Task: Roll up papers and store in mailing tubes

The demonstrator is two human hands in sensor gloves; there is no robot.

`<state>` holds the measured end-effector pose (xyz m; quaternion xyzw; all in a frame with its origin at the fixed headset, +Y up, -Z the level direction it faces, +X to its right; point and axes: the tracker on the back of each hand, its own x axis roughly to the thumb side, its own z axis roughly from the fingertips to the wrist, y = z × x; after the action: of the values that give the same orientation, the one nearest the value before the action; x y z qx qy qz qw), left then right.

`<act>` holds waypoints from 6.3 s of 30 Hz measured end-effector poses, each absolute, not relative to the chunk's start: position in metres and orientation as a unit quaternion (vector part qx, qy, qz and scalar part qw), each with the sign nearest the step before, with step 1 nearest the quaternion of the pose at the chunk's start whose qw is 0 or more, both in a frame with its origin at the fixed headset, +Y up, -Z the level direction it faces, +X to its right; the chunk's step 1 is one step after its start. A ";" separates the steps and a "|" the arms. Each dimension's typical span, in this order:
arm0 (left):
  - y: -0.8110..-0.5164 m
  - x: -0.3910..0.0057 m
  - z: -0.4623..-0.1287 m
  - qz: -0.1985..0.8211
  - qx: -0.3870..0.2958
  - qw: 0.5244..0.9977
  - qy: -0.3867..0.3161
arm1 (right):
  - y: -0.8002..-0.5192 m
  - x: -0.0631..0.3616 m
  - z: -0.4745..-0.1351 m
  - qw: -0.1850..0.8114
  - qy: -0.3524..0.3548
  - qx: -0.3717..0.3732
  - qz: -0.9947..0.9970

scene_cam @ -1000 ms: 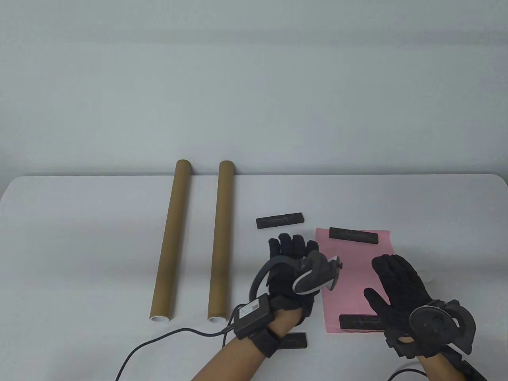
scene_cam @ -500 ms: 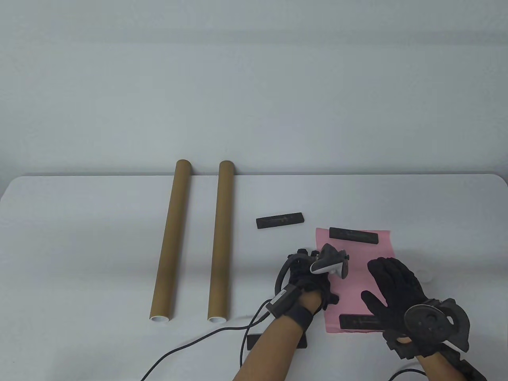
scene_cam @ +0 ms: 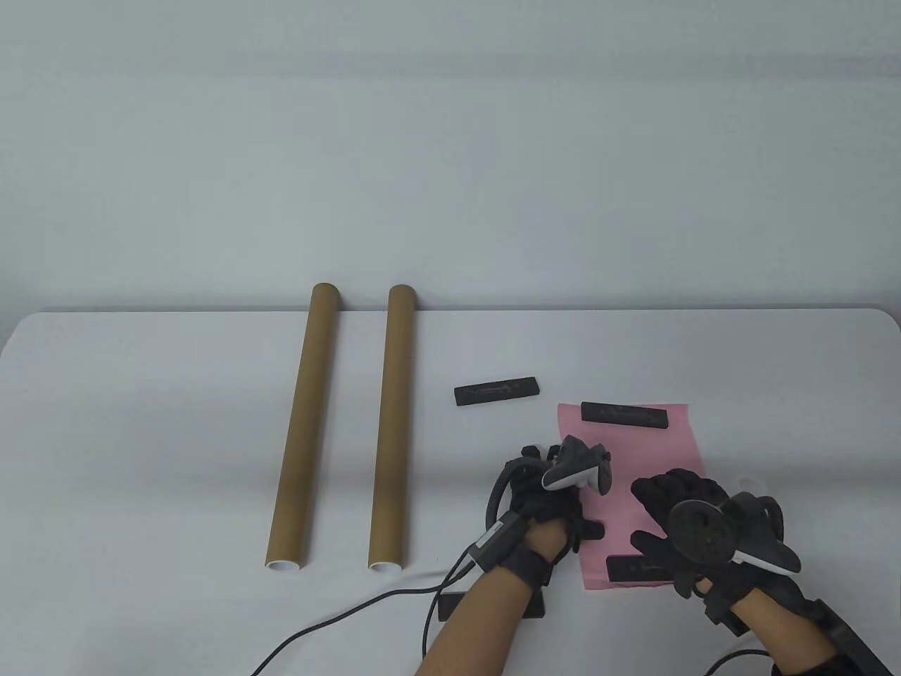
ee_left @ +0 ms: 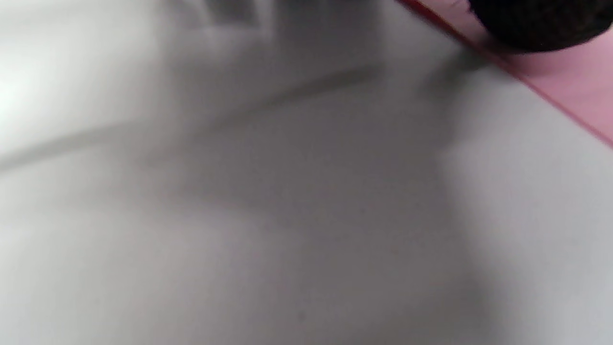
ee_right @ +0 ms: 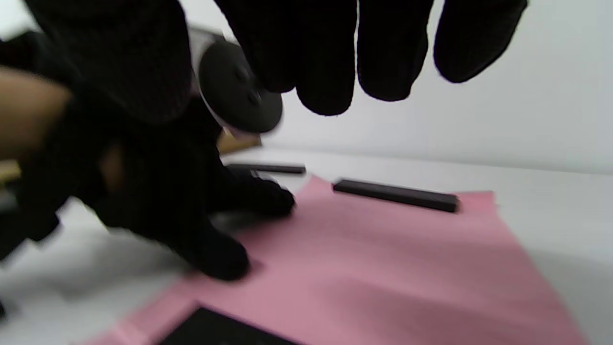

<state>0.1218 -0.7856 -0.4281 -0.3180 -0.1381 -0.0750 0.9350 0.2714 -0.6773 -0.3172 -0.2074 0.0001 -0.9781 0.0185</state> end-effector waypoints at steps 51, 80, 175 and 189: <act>-0.788 0.119 -0.428 -0.062 -0.315 0.935 -0.148 | -0.690 0.298 -0.307 0.042 0.001 -0.276 -0.960; -0.789 0.119 -0.427 -0.065 -0.318 0.935 -0.141 | -0.751 0.279 -0.557 0.128 -0.059 -0.165 -0.976; -0.700 -0.008 -0.288 -0.068 0.083 0.940 -0.324 | -0.701 0.222 -0.288 -0.096 0.059 -0.284 -0.952; -0.702 -0.024 -0.310 0.102 -0.054 0.957 -0.267 | -0.693 0.211 -0.266 0.037 0.218 -0.315 -0.923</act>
<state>-0.0244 -0.7016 -0.3101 -0.0536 -0.2673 0.1022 0.9567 0.2107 -0.6930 -0.2657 -0.3151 0.2180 -0.9229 0.0374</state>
